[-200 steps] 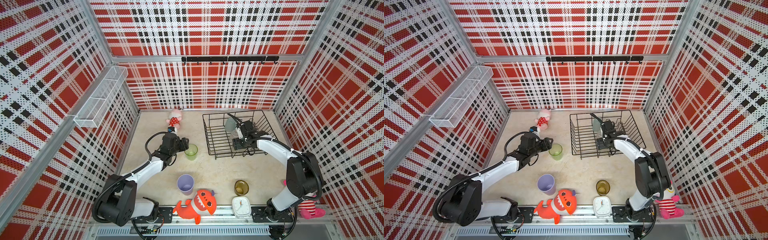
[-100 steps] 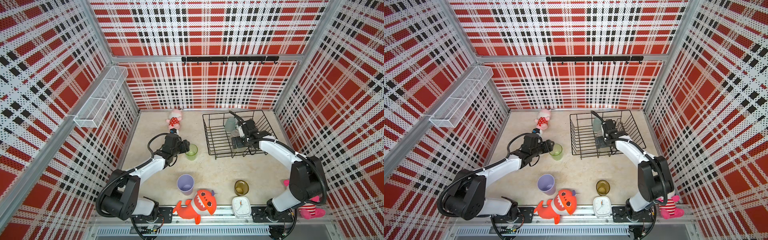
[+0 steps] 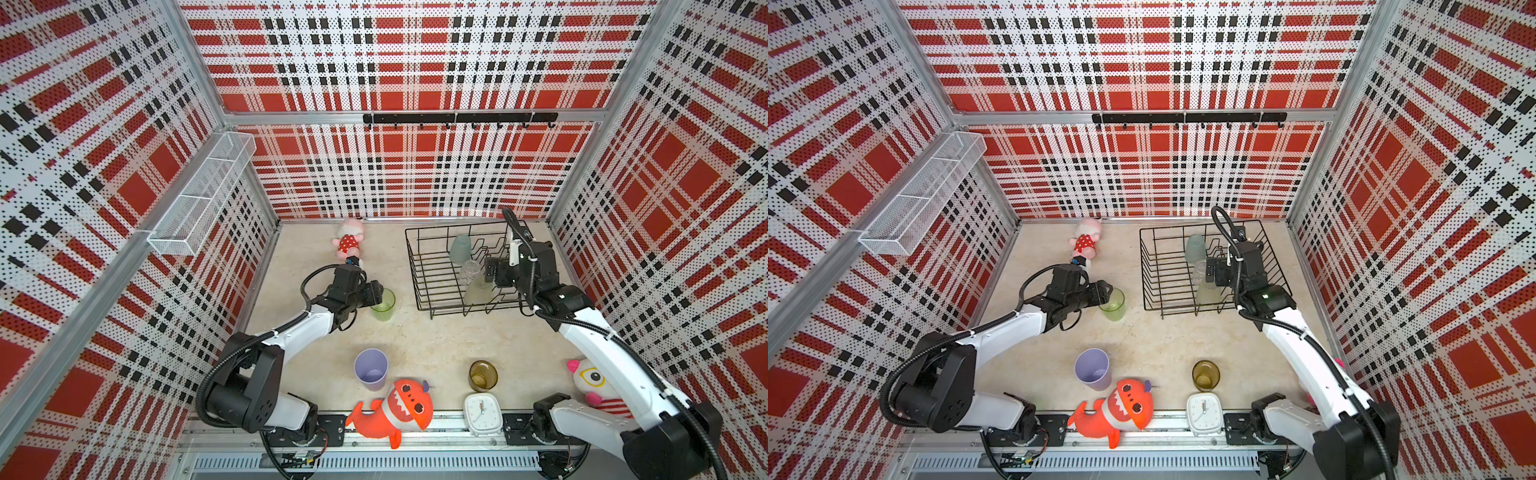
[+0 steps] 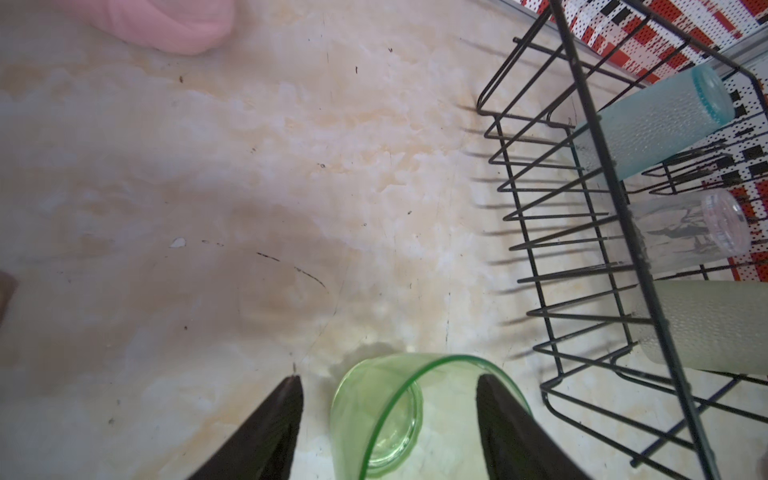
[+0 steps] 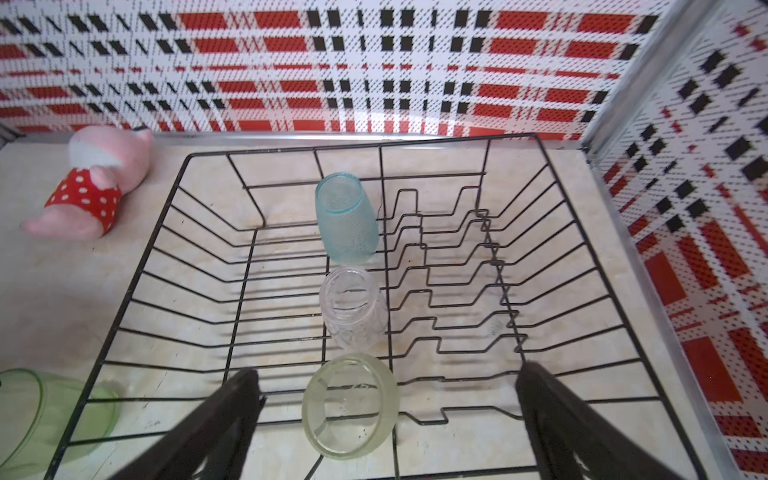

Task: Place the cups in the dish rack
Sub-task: 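Lower the light green cup into the rack and open the right gripper, then grasp the small green cup with the left gripper, lift toward right gripper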

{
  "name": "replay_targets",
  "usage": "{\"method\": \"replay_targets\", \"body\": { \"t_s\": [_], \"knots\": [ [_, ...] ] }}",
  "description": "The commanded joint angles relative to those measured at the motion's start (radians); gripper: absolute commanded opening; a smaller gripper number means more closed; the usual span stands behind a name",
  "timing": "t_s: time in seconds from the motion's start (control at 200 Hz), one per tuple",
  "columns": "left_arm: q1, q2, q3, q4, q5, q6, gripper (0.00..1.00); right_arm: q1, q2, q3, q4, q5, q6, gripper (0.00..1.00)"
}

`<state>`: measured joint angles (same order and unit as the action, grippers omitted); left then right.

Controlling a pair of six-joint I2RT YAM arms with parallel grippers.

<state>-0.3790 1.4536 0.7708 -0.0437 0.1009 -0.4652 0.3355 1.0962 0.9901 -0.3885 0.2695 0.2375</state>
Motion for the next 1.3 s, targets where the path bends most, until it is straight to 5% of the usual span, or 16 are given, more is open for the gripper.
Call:
{"method": "replay_targets", "body": {
  "t_s": [0.0,0.546,1.087,1.293],
  "knots": [
    [-0.013,0.024,0.043,-0.039,0.02,0.035,0.7,-0.006,-0.067,-0.048,0.102,0.081,0.025,1.0],
    [-0.015,0.137,0.13,-0.149,0.058,0.074,0.65,-0.009,-0.025,-0.02,0.075,0.056,0.09,1.0],
    [0.015,0.084,0.124,-0.165,0.091,0.086,0.0,-0.009,-0.033,-0.049,0.071,0.042,0.102,1.0],
    [0.022,0.036,0.14,-0.157,0.126,0.086,0.0,-0.008,-0.011,-0.033,0.059,-0.041,0.117,1.0]
  ]
}}
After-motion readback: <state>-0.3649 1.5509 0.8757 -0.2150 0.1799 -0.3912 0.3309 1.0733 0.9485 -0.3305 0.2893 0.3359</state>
